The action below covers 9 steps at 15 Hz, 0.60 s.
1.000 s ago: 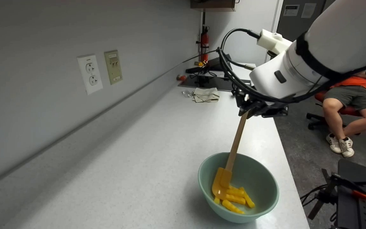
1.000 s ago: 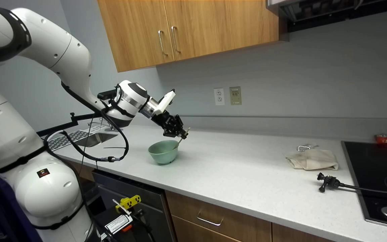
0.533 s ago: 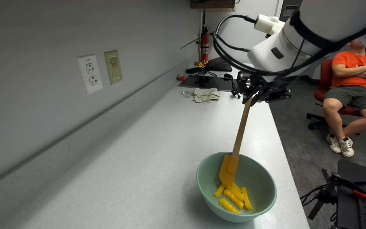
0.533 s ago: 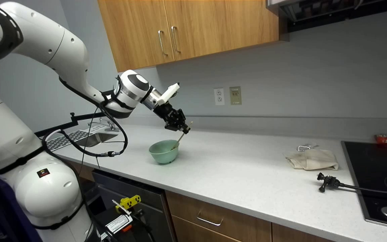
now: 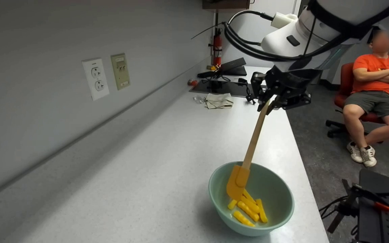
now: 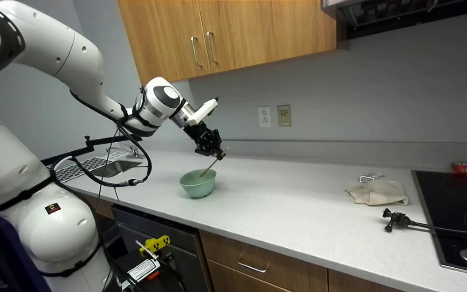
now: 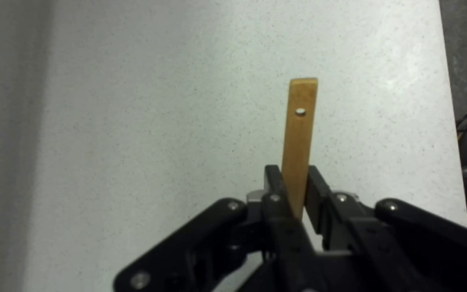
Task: Use the spatula to stir the potato fries in the bowl
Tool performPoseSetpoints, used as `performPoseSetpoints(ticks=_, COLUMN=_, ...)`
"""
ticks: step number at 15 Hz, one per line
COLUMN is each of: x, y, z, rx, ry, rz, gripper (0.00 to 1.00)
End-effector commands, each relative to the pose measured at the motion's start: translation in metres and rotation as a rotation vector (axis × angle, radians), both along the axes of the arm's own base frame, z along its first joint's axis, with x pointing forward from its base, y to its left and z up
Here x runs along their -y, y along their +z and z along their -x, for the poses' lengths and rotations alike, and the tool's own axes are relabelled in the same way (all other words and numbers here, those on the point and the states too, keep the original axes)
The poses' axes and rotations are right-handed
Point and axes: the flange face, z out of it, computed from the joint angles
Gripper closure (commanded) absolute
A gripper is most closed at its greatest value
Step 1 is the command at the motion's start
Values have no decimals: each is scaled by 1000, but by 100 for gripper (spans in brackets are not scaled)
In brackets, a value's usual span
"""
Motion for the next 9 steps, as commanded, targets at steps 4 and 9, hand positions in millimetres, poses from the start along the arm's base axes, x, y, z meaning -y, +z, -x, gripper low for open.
performPoseSetpoints(ticks=4, x=-8, y=-5, z=2, rx=-40, ry=-6, rz=-43, gripper=96)
performPoseSetpoints(ticks=9, x=-9, y=-22, z=2, rx=-79, ry=-14, rz=-27, gripper=96)
